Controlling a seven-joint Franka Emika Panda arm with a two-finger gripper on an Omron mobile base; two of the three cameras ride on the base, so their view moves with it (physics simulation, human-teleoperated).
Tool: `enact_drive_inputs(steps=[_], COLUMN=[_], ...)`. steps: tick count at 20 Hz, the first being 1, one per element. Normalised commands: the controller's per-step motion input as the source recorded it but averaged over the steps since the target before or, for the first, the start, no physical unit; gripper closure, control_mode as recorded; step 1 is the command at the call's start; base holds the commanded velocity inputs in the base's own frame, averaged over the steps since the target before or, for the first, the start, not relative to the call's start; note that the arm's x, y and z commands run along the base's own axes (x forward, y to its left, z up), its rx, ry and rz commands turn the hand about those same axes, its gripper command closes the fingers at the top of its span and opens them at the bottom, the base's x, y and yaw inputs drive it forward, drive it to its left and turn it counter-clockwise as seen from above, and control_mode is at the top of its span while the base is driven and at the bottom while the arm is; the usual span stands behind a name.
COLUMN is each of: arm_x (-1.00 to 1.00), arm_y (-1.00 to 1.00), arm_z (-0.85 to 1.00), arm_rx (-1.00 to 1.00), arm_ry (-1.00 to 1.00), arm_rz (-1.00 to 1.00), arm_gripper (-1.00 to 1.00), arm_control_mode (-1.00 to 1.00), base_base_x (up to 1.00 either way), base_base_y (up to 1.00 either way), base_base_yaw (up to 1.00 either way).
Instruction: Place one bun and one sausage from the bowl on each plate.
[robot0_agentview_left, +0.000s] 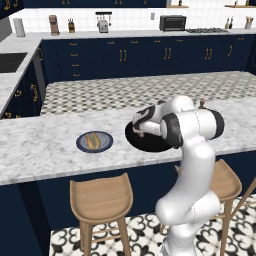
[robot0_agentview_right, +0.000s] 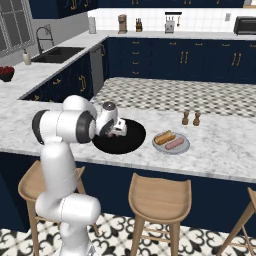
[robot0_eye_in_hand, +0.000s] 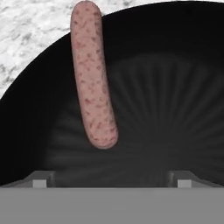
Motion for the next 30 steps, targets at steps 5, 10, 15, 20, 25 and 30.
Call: enact_drive_inputs(steps=[5,10,15,20,25,30], arm_x=[0.97,0.84,0.14,-0.46,-1.00,-0.91], arm_y=[0.04,0.28,0.14,0.00,0.12,0.94], arm_z=[-0.33,-0.33,-0.21,-0.05,0.75,0.61], arm_rx=[0.00,0.00,0.00,0.00,0.00,-0.07], arm_ry=[0.14,0.17,0.06,-0.01,-0.24,-0.30], arm_rz=[0.07,0.09,0.03,0.00,0.00,0.13], arm_gripper=[-1.00,-1.00,1.00,1.00,1.00,1.00], arm_control_mode=[-1.00,-1.00,-1.00,-1.00,-1.00,-1.00], base_base_x=[0.00,0.00,0.00,0.00,0.00,0.00], base_base_y=[0.00,0.00,0.00,0.00,0.00,0.00], base_base_yaw=[0.00,0.00,0.00,0.00,0.00,0.00])
